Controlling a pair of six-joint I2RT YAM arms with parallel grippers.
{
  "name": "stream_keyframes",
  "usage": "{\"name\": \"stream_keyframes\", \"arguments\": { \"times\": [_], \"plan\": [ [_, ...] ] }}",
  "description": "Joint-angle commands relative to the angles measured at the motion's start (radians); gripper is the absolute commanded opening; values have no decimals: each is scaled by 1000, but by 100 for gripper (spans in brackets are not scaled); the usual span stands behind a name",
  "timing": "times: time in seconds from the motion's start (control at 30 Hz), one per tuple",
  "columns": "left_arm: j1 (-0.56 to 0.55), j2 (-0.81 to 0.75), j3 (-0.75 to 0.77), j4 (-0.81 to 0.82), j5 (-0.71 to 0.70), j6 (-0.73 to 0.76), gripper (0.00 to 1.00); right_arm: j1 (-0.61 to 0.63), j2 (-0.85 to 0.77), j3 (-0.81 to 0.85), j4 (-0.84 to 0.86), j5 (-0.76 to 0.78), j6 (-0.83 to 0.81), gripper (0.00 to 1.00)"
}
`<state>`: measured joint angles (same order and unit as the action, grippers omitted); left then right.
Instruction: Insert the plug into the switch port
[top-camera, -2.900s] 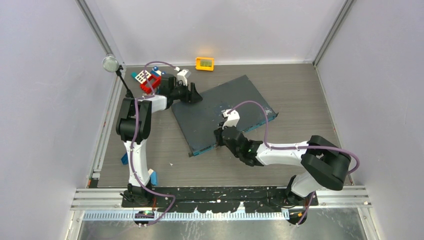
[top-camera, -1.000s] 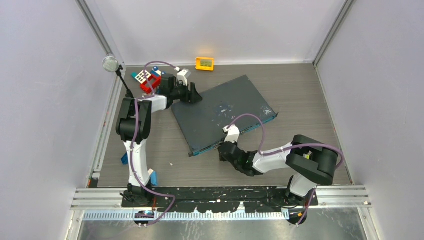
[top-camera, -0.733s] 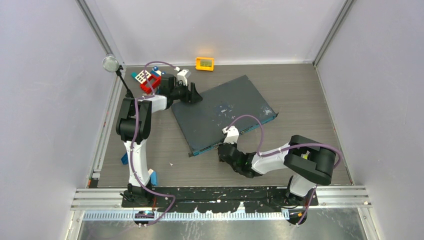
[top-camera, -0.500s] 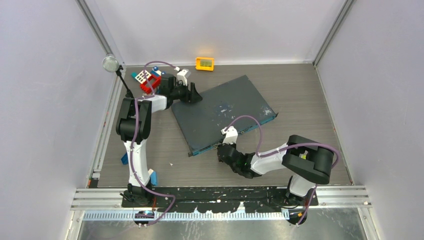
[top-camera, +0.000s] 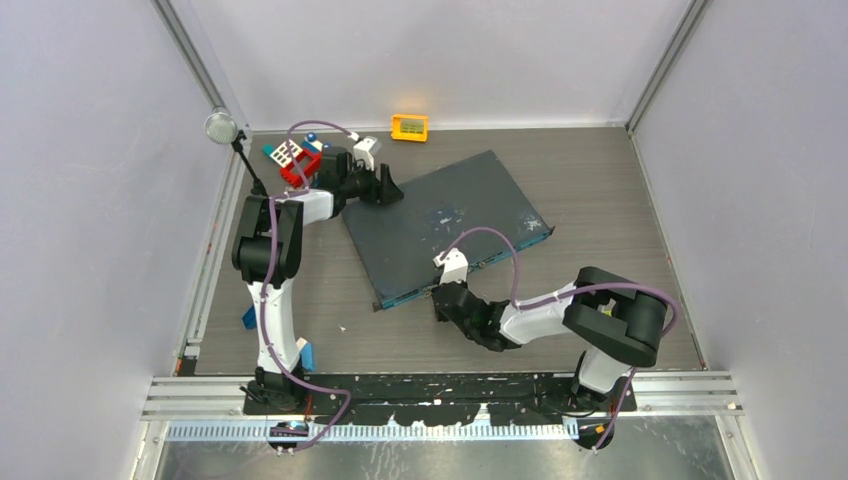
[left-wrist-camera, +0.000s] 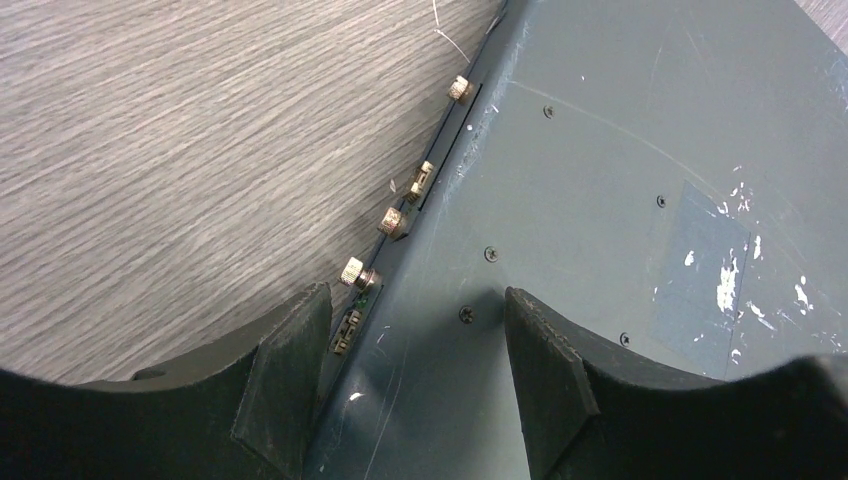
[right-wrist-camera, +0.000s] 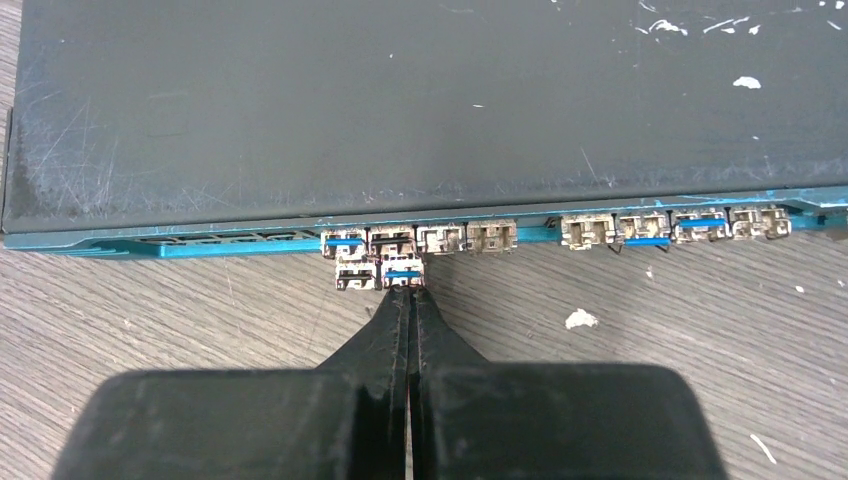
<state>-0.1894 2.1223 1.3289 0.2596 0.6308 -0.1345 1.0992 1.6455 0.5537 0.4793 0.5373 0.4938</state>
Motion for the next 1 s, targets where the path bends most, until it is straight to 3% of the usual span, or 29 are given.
{"name": "stream_keyframes", "arguments": {
  "times": [0.0, 0.3, 0.47, 0.67, 0.97],
  "plan": [
    [-6, -1, 16, -28, 20, 7, 65, -92, 18, 91, 186, 137, -62, 1],
    [-6, 1, 17, -30, 19, 6, 65, -91, -59, -38, 188, 1, -49, 1],
    [-9, -2, 15, -31, 9, 12, 65, -81, -187, -152, 120, -32, -9, 0],
    [-76, -2, 61, -163, -105, 56, 64, -73, -413, -244, -32, -10, 74, 0],
    [-85, -10, 42, -256, -113, -77, 64, -74, -570, -245, -202, 48, 100, 0]
  ]
}}
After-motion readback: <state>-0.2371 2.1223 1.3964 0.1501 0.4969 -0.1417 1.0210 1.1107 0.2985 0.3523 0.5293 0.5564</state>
